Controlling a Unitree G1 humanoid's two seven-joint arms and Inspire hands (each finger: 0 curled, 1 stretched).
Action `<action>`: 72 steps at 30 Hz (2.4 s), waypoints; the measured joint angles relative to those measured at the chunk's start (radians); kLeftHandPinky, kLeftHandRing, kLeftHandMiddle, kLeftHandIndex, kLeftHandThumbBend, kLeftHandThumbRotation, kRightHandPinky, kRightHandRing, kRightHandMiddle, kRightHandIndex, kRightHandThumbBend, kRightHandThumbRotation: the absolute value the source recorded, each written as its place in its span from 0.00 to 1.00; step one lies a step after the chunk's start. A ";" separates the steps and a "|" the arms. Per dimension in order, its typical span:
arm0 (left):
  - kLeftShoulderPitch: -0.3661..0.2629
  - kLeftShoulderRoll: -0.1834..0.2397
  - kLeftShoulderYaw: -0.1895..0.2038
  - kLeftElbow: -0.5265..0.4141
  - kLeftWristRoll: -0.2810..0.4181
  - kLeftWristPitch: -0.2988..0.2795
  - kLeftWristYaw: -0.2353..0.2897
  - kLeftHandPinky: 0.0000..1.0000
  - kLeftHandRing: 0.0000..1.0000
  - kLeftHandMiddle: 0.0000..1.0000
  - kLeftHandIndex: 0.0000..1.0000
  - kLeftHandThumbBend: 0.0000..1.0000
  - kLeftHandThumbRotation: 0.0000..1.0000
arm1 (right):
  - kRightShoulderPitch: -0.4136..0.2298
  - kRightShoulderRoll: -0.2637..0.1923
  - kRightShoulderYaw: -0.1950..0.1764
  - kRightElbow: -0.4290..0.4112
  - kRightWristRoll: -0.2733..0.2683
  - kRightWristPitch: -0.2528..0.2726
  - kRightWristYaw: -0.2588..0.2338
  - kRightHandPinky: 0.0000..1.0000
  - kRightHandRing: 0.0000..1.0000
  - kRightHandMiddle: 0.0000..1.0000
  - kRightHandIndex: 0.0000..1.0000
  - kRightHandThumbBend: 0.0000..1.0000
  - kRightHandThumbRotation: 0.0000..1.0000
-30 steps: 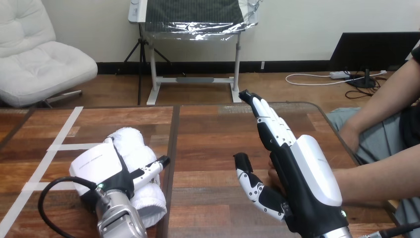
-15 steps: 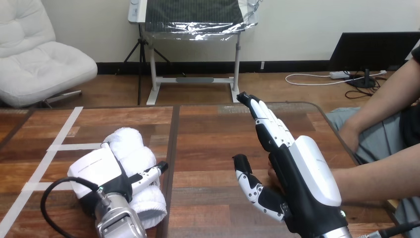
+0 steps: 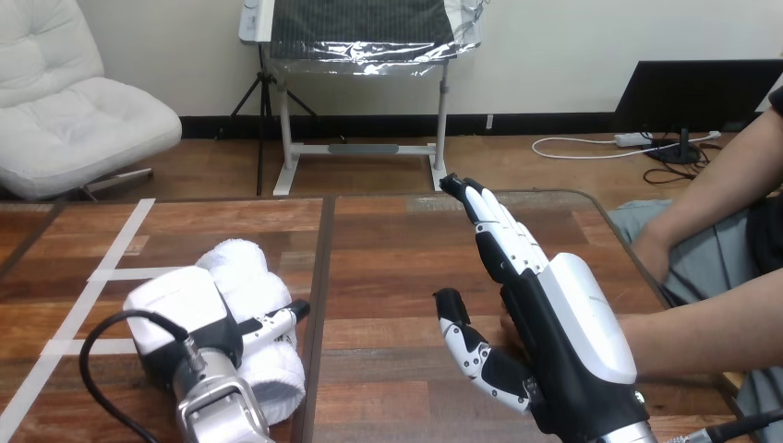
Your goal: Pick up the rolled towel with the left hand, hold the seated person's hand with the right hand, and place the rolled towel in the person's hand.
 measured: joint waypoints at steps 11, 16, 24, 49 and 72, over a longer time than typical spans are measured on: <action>-0.007 0.013 0.002 -0.001 -0.025 -0.014 0.045 0.20 0.24 0.32 0.58 0.75 0.38 | 0.001 0.000 -0.001 -0.007 0.017 0.011 0.014 1.00 1.00 1.00 0.97 0.07 0.00; -0.007 0.021 0.002 -0.005 -0.036 -0.033 0.070 0.19 0.23 0.31 0.55 0.74 0.21 | 0.001 0.000 -0.003 -0.012 0.017 0.014 0.016 1.00 1.00 1.00 0.97 0.08 0.00; -0.006 0.025 0.005 -0.010 -0.059 -0.063 0.125 0.18 0.22 0.29 0.51 0.74 0.03 | 0.001 -0.001 -0.005 -0.026 0.016 0.017 0.018 1.00 1.00 1.00 0.97 0.08 0.00; 0.016 0.016 0.010 -0.016 -0.129 -0.132 0.249 0.17 0.21 0.27 0.49 0.77 0.00 | 0.001 -0.010 -0.012 -0.035 0.017 0.017 0.018 1.00 1.00 0.98 0.94 0.08 0.00; 0.079 0.031 0.063 0.020 -0.303 -0.430 0.488 0.17 0.20 0.28 0.52 0.74 0.00 | 0.000 -0.021 -0.016 -0.035 0.021 0.017 0.018 1.00 1.00 0.97 0.93 0.07 0.00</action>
